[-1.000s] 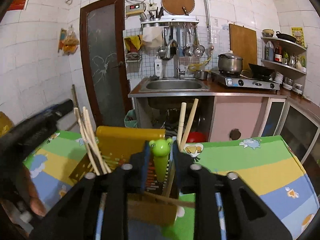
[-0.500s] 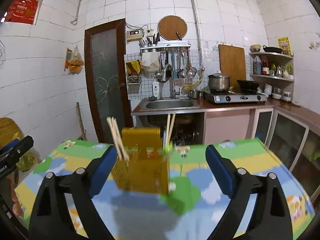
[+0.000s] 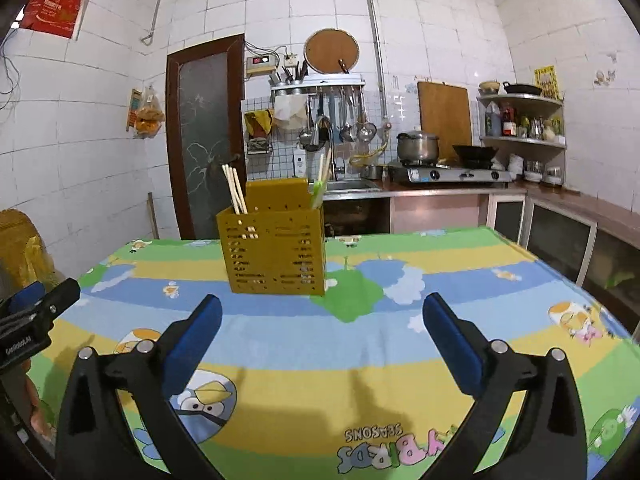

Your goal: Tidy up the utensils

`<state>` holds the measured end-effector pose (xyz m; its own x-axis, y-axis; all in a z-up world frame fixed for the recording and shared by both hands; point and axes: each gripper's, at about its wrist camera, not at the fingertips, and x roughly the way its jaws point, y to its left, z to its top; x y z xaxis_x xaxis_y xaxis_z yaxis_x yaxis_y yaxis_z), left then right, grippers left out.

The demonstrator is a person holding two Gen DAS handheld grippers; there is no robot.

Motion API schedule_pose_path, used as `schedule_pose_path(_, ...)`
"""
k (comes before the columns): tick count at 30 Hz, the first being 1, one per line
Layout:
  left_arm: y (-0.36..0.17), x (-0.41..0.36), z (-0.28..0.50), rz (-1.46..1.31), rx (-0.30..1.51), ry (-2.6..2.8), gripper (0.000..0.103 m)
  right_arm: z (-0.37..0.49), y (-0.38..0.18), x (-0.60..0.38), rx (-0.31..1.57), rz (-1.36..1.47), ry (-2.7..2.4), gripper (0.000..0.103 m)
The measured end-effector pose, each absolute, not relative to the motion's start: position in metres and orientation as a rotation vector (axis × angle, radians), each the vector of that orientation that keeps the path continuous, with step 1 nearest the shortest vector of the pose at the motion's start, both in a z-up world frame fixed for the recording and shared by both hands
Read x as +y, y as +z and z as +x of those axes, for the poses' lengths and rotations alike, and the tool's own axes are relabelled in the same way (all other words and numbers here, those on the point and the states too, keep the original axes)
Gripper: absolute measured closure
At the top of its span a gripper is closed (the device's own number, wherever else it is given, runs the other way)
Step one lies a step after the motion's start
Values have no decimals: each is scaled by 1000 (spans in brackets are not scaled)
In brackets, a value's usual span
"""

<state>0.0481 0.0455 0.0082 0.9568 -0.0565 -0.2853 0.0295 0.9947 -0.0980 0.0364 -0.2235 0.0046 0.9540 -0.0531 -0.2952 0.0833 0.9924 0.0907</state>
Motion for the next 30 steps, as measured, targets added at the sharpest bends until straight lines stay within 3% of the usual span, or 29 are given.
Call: schedule_pose_path(30,-2,36,43,-29,280,-32,5,22,-10,-212,238,44,-110,5)
